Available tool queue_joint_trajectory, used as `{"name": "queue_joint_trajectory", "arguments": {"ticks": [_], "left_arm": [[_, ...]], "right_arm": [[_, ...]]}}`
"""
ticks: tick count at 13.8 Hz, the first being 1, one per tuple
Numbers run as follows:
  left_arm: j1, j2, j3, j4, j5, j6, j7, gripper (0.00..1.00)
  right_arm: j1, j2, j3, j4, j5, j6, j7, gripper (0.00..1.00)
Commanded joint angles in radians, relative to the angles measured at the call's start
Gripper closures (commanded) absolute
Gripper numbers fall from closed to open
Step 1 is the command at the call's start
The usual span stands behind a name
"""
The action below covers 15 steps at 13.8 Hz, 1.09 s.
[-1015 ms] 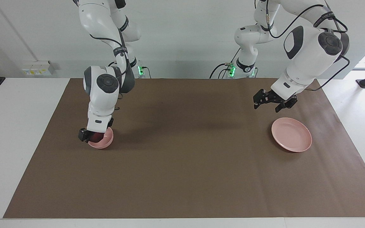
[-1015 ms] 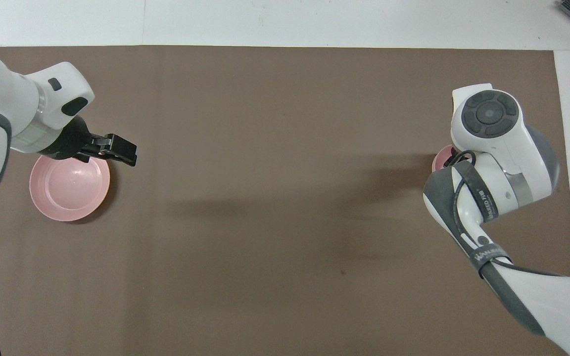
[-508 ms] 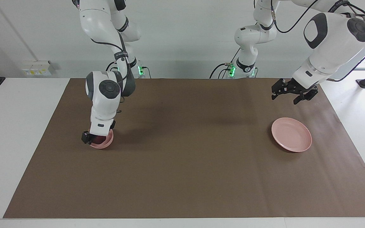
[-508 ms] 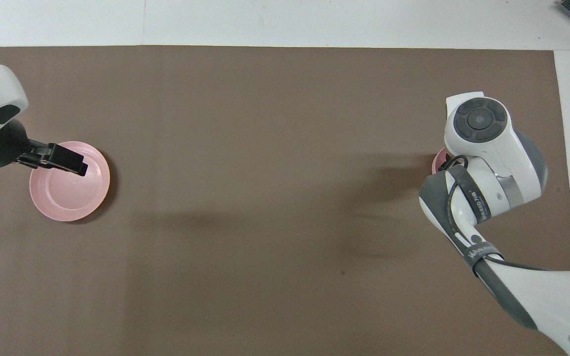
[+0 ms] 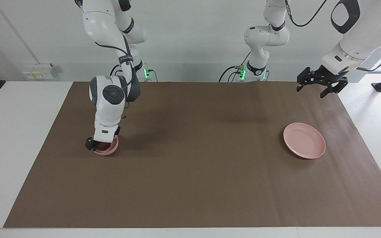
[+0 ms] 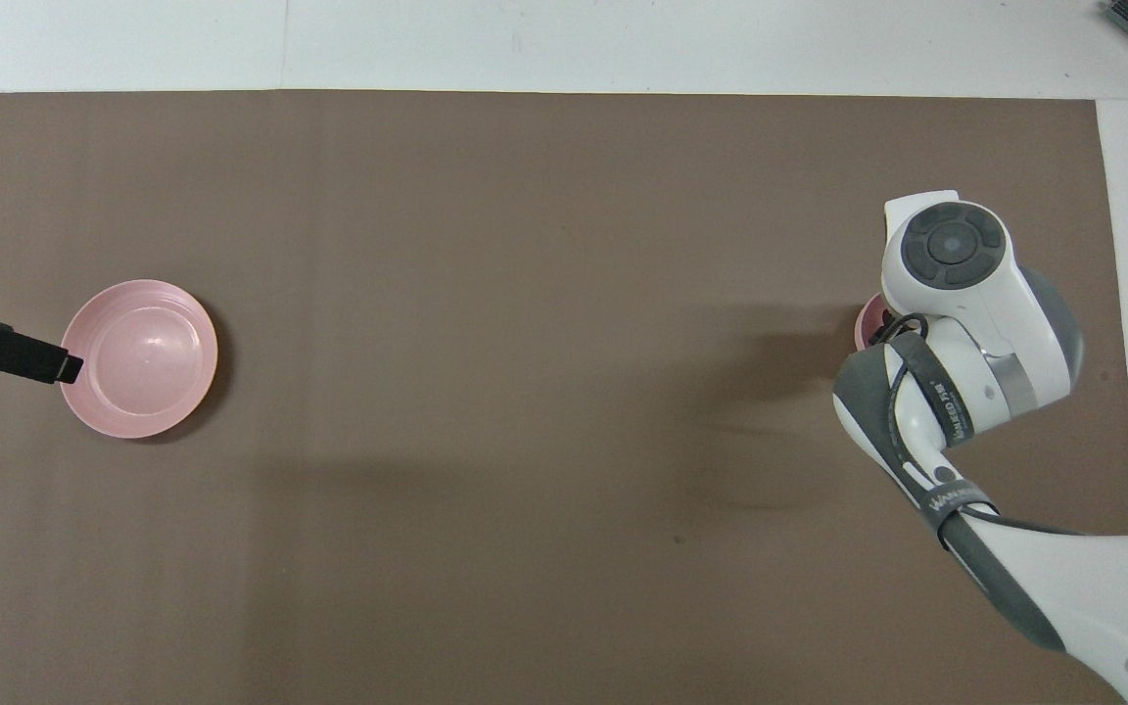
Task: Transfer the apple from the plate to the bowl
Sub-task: 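Lower the apple into the pink bowl and open the right gripper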
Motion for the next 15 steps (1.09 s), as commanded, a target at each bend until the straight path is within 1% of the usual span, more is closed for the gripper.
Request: {"name": "queue_joint_trajectory", "arguments": {"ticks": [1,3,5,6,8,9,11,13,14,15], "left_arm": [[-0.046,-0.019,0.022,-0.007,0.073,-0.037,0.021,0.0],[0.003,-0.034,0.014,-0.013,0.052,-0.054,-0.047,0.0],[0.007,-0.036,0.014,-0.014,0.009,-0.054,-0.275,0.0],[0.003,-0.036,0.012,-0.013,0.009,-0.054,-0.34,0.0],[0.0,-0.036,0.012,-0.013,0.01,-0.053,-0.315,0.0],[0.0,-0.036,0.012,-0.013,0.01,-0.051,-0.307,0.0],[0.001,-0.036,0.014,-0.002,0.009,-0.05,-0.312,0.0],[0.01,-0.058,0.017,0.001,0.007,-0.051,-0.312,0.0],[0.014,-0.063,0.021,0.001,0.007,-0.054,-0.312,0.0],[0.015,-0.063,0.025,0.001,0.007,-0.054,-0.312,0.0]], "right_arm": [[-0.024,-0.01,0.008,-0.046,-0.025,0.054,0.036,0.99],[-0.036,-0.01,0.008,-0.051,-0.026,0.062,0.036,0.97],[-0.028,-0.012,0.008,-0.051,-0.025,0.06,0.047,0.91],[-0.03,-0.01,0.008,-0.051,-0.025,0.062,0.049,0.86],[-0.033,-0.009,0.008,-0.051,-0.019,0.063,0.05,0.64],[-0.033,-0.009,0.008,-0.053,-0.017,0.062,0.049,0.5],[-0.033,-0.009,0.008,-0.051,-0.016,0.062,0.05,0.33],[-0.035,-0.009,0.008,-0.051,-0.011,0.062,0.05,0.19],[-0.033,-0.009,0.008,-0.051,-0.011,0.062,0.05,0.14],[-0.035,-0.009,0.008,-0.051,-0.011,0.062,0.05,0.12]]}}
